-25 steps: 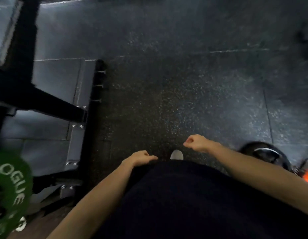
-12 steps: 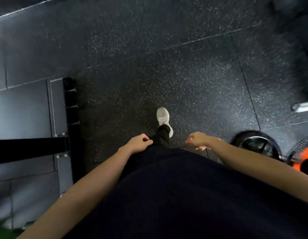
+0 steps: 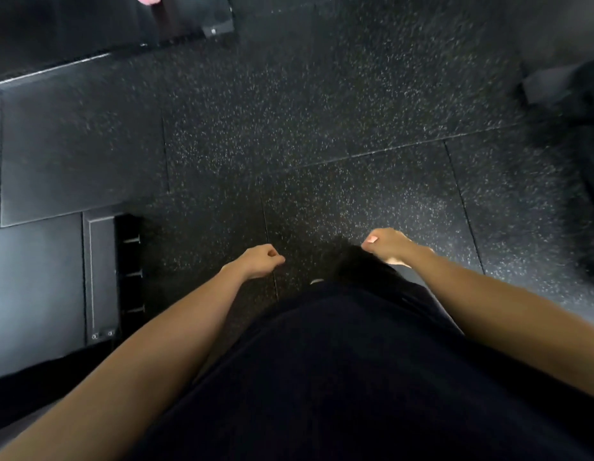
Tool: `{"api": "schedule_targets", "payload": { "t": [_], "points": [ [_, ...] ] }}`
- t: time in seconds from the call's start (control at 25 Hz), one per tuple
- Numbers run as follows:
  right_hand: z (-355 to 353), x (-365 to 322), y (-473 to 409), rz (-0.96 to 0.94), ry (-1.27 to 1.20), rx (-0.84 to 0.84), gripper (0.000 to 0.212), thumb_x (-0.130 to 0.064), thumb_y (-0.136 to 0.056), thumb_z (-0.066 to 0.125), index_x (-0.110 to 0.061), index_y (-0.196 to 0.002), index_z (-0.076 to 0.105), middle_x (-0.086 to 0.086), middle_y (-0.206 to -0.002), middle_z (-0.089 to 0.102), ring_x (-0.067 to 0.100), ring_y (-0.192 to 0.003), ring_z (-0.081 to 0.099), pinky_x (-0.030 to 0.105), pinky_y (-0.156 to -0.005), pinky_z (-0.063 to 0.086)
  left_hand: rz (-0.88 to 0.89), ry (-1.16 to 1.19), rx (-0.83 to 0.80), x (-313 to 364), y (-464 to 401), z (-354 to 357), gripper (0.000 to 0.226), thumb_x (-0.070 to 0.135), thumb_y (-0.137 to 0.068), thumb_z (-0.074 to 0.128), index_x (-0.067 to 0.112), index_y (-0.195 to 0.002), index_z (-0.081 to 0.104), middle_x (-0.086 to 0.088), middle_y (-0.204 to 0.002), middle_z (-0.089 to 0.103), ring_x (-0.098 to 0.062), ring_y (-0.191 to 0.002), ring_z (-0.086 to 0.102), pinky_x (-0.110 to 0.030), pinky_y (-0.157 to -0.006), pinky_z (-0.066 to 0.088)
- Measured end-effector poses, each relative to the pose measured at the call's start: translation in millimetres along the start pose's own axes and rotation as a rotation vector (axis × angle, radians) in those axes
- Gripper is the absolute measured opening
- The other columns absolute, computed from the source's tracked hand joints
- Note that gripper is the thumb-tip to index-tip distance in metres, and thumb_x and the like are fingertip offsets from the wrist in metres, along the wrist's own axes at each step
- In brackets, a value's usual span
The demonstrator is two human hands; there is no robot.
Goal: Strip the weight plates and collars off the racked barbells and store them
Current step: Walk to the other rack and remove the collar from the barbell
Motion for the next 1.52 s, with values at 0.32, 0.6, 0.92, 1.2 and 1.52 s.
{"api": "schedule_targets", "payload": {
  "t": [0.32,0.6,0.92,1.2,1.52],
  "points": [
    [-156,-59,-143,0.046,0.17,-0.11,0.031,-0.031,-0.088,0.059,-0.006,-0.104,0.067,0.013,-0.11,0.066,0.031,-0.099,0.061,0.039,-0.088,0.048,-0.094,0.106,-0.001,73,-102,-121,0.034,0.038,-0.097,0.052,0.015,-0.123,0.056,-0.006,-0.126,0.058,-0.022,-0.112,0.055,-0.036,-0.096,0.044],
    [-304,-199,-272,-0.064,0.36,-0.2,0.02,-0.028,-0.094,0.054,-0.012,-0.085,0.063,0.013,-0.098,0.064,0.028,-0.091,0.06,0.033,-0.081,0.047,-0.252,0.506,0.312,109,-155,-265,0.033,0.041,-0.094,0.055,0.016,-0.115,0.06,-0.006,-0.118,0.064,-0.022,-0.107,0.058,-0.027,-0.084,0.041],
    [-341,-391,-420,-0.129,0.67,-0.317,0.032,-0.04,-0.093,0.056,-0.016,-0.111,0.065,0.004,-0.103,0.066,0.023,-0.104,0.062,0.031,-0.085,0.046,-0.327,0.705,0.21,66,-255,-396,0.049,0.044,-0.098,0.043,0.012,-0.133,0.054,-0.009,-0.14,0.051,-0.027,-0.129,0.047,-0.029,-0.101,0.035],
    [-370,-641,-515,-0.263,0.678,-0.167,0.02,-0.034,-0.089,0.062,-0.019,-0.1,0.068,0.002,-0.111,0.067,0.023,-0.106,0.06,0.031,-0.087,0.044,-0.322,0.744,0.381,-49,-281,-623,0.038,0.042,-0.095,0.051,0.011,-0.117,0.059,-0.008,-0.115,0.064,-0.027,-0.102,0.062,-0.033,-0.084,0.049],
    [-289,-890,-612,-0.36,0.964,-0.4,0.02,-0.036,-0.093,0.056,-0.02,-0.101,0.066,0.003,-0.114,0.065,0.022,-0.104,0.058,0.028,-0.081,0.041,-0.378,1.018,0.294,-171,-327,-754,0.036,0.038,-0.094,0.052,0.006,-0.107,0.062,-0.012,-0.09,0.063,-0.026,-0.075,0.059,-0.028,-0.062,0.043]
  ]
}}
Point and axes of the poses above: each hand's wrist, its own y-axis away from the middle knuckle, its own z-axis out of the palm, x = y × z, the point moved 2 cm from there along -y, towards the middle knuckle
